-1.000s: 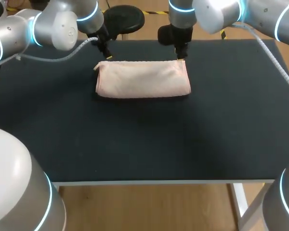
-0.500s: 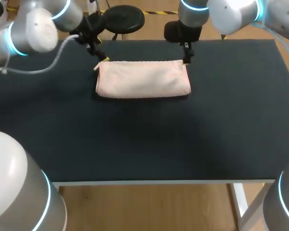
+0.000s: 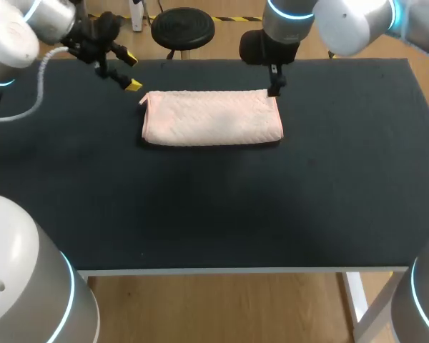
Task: Fold the towel
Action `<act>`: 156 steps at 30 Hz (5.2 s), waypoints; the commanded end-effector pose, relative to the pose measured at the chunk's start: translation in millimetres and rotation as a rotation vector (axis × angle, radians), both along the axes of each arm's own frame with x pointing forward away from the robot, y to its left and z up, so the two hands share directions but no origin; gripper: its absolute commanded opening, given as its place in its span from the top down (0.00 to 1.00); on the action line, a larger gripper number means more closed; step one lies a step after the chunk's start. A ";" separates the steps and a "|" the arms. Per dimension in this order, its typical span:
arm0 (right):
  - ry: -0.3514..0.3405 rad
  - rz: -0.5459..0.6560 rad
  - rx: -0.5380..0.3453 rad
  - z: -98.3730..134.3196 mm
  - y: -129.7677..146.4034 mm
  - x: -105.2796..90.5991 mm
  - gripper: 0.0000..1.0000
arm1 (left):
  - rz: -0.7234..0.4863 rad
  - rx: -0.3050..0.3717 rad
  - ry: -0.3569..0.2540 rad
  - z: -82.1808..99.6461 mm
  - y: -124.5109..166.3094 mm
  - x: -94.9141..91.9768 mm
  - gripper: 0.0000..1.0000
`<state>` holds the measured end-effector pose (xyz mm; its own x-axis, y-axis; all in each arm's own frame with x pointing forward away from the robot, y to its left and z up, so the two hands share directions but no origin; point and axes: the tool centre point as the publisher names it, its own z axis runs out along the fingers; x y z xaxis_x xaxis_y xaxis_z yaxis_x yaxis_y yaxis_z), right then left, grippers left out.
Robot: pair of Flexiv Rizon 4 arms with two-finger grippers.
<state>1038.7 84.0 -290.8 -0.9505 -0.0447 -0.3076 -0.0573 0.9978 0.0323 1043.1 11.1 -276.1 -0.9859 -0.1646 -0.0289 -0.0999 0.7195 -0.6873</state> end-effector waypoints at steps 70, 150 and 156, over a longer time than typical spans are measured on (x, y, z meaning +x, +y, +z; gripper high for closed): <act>0.111 -1.203 0.893 22.2 -17.2 -69.8 0.00 | -0.071 -0.039 -0.103 -7.8 29.5 -52.2 0.00; 0.716 -1.294 0.992 -120.6 -9.3 16.5 0.00 | -0.071 -0.039 -0.103 -7.8 29.5 -52.2 0.00; 0.720 -1.284 0.993 -122.5 -6.1 17.2 0.00 | -0.071 -0.039 -0.103 -7.8 29.5 -52.2 0.00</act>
<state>1053.1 76.7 -411.0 -0.1782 0.6937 0.6978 0.9658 -0.0124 0.2590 991.4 40.1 -283.2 -0.9876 -0.0978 -0.1227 0.0202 0.6962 -0.7176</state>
